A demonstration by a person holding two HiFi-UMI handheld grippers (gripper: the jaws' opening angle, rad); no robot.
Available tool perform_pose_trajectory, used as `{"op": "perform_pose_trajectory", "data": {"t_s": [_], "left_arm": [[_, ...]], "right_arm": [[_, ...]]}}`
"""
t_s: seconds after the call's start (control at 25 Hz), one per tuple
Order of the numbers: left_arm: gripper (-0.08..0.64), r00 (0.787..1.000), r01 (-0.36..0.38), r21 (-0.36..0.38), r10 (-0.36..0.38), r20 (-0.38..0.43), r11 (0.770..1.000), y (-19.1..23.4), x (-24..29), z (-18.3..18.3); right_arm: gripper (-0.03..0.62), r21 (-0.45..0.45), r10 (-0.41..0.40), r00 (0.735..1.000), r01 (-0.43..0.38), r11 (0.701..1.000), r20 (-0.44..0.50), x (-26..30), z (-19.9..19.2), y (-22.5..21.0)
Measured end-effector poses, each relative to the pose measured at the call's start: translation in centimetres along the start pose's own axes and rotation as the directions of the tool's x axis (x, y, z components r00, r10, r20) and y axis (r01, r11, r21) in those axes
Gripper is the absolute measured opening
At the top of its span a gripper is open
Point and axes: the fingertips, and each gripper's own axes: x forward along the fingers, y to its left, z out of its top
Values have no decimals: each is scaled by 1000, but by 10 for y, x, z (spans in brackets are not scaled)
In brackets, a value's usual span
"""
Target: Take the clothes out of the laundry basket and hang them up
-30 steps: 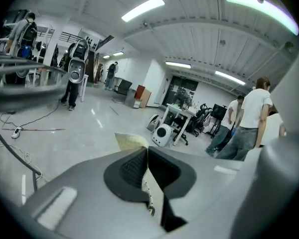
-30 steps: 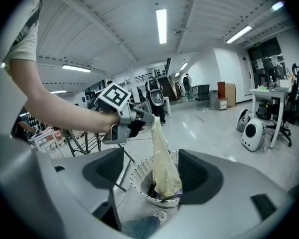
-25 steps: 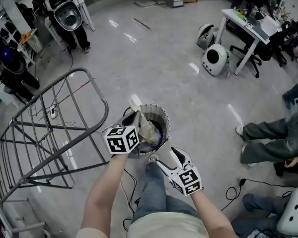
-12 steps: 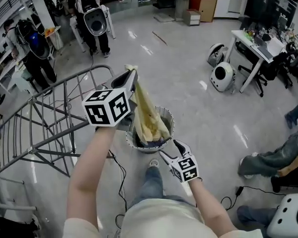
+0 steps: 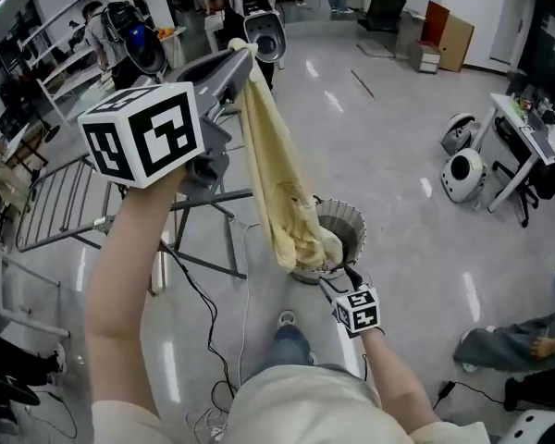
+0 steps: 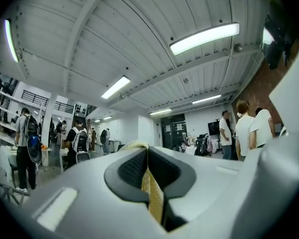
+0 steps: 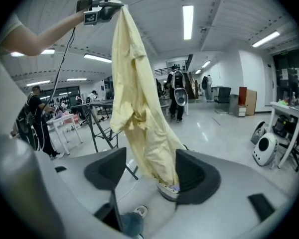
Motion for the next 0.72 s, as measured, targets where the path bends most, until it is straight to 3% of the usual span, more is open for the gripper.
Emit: {"op": "perform_pose_trajectory", "data": {"t_s": [0.12,0.32,0.44,0.56,0.72], "left_arm": [[17,999,-32,19,32,11,999,3,-28,26],[17,992,-115,-4,115,57,993,1,-77,22],[17,981,-185,-7,186,59,983,28,-130,39],[17,969,-240,-8,240,63,971,42,-173,50],[17,950,-302,-7,302,79,953,44,-231,63]], "right_arm": [[299,-66,44,999,-45,997,-15,21,4,12],[299,-142,59,996,-68,987,-66,67,-9,7],[302,-161,93,987,-114,980,-130,113,16,53],[302,-202,179,968,-213,956,-177,143,37,113],[205,-264,235,950,-285,921,-206,166,51,186]]}}
